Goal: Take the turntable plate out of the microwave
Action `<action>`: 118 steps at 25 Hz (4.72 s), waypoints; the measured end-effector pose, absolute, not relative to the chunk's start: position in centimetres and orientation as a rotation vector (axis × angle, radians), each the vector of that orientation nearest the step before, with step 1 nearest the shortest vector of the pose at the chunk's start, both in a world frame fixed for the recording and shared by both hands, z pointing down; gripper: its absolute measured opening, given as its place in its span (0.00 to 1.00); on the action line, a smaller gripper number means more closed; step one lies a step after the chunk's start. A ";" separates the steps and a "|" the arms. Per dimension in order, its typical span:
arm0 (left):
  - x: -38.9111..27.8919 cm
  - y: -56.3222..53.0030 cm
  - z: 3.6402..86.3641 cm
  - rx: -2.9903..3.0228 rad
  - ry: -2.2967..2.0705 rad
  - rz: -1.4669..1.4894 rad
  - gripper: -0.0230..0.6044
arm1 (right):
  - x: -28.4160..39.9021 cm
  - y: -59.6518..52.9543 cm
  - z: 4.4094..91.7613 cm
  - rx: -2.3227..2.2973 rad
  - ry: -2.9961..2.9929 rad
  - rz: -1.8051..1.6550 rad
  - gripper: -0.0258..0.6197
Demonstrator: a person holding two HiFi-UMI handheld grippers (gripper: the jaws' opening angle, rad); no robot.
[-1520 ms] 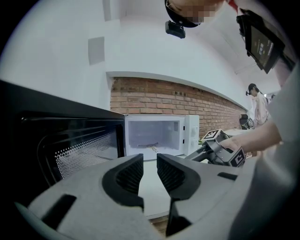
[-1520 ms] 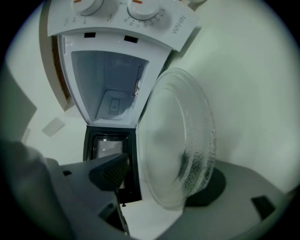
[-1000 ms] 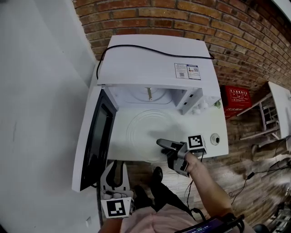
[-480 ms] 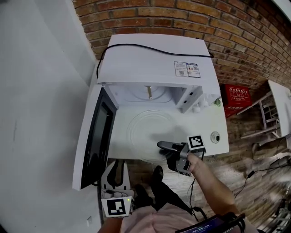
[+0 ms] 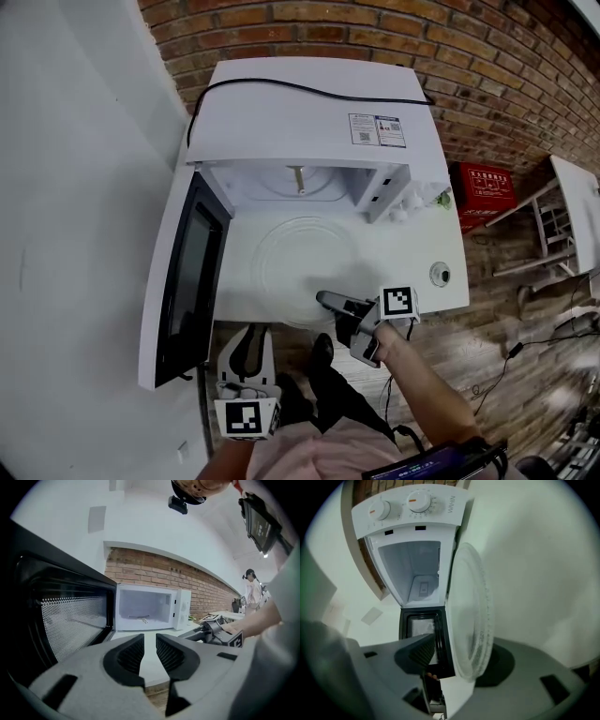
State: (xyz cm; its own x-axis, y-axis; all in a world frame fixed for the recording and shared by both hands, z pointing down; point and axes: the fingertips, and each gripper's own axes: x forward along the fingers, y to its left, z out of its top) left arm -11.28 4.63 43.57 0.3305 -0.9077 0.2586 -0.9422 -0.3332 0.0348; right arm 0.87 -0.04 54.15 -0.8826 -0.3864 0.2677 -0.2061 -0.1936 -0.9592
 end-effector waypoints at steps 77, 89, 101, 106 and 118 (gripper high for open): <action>-2.2 5.4 56.2 2.330 -0.985 0.487 0.13 | 2.9 2.3 56.2 -0.691 2.172 -2.358 0.13; -3.3 6.8 54.8 2.351 -1.012 0.443 0.13 | 2.2 3.6 54.7 -0.369 1.934 -2.732 0.32; 1.1 5.6 57.6 2.333 -0.853 0.469 0.09 | 2.3 4.7 55.2 -0.242 2.040 -2.974 0.34; 1.0 5.7 58.1 2.292 -0.846 0.457 0.07 | 3.4 7.4 55.1 0.043 2.375 -3.039 0.27; 0.9 7.2 58.1 2.292 -0.824 0.476 0.08 | 4.1 8.1 54.1 0.003 2.557 -2.651 0.15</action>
